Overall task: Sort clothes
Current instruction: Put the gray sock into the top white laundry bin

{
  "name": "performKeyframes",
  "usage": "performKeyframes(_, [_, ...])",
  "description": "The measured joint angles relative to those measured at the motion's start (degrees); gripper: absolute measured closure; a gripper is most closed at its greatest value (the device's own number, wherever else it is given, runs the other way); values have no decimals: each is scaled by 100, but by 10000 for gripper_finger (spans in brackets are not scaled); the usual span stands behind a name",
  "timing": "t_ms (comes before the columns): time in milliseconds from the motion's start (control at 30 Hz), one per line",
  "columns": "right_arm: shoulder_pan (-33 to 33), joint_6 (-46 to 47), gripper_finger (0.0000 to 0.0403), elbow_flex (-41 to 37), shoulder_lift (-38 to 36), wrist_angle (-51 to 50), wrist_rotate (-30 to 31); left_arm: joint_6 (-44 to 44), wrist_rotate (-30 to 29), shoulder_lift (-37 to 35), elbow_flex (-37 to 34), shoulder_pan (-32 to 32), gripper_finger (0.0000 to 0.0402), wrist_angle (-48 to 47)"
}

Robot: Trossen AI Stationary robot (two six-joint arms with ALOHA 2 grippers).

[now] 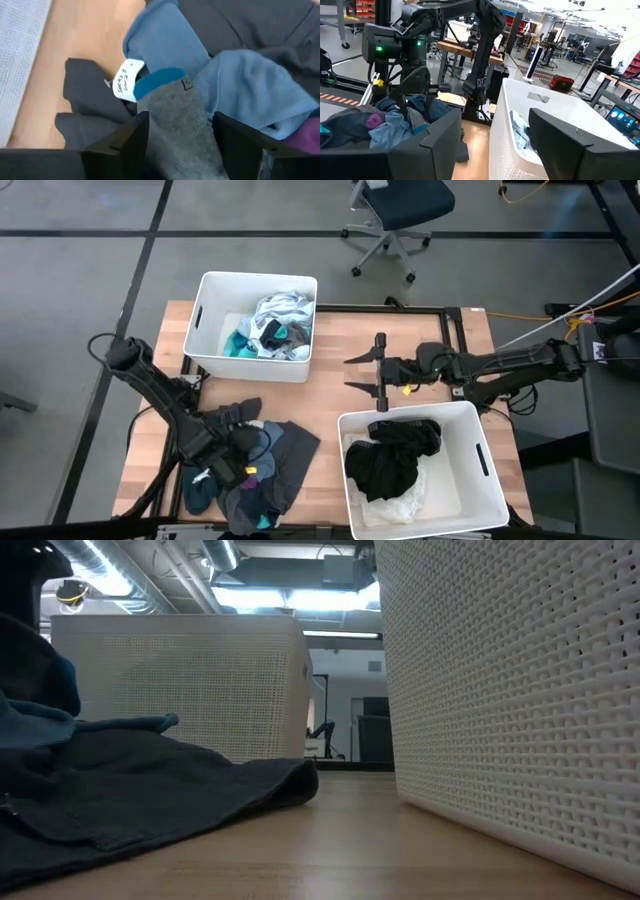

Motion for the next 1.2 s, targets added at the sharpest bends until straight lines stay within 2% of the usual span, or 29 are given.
performKeyframes(100, [0, 0, 170, 0, 54, 1, 0, 207, 108, 67, 0, 2, 231, -2])
performKeyframes(367, [0, -17, 170, 2, 132, 30, 0, 1048, 134, 74, -1, 154, 381, -46])
performKeyframes(433, [-1, -17, 170, 2, 132, 34, 0, 1190, 119, 73, 1, 193, 392, -46])
performKeyframes(533, [0, -17, 170, 2, 132, 24, 0, 1363, 1, 22, 93, 246, 386, -63])
performKeyframes(667, [0, -17, 170, 2, 132, -48, 0, 1801, -344, -179, 374, 291, 394, -116])
performKeyframes(833, [0, -17, 170, 2, 132, -91, 2, 2300, -1208, -586, 812, 361, 392, -226])
performKeyframes(933, [0, -17, 170, 2, 132, -108, 1, 2767, -1932, -875, 1037, 426, 389, -199])
performKeyframes(1133, [0, -17, 170, 2, 132, -114, 1, 3460, -4335, -1459, 1255, 535, 387, -160])
performKeyframes(1200, [0, -17, 170, 2, 132, -122, 2, 3622, -4974, -1661, 1251, 625, 387, -171])
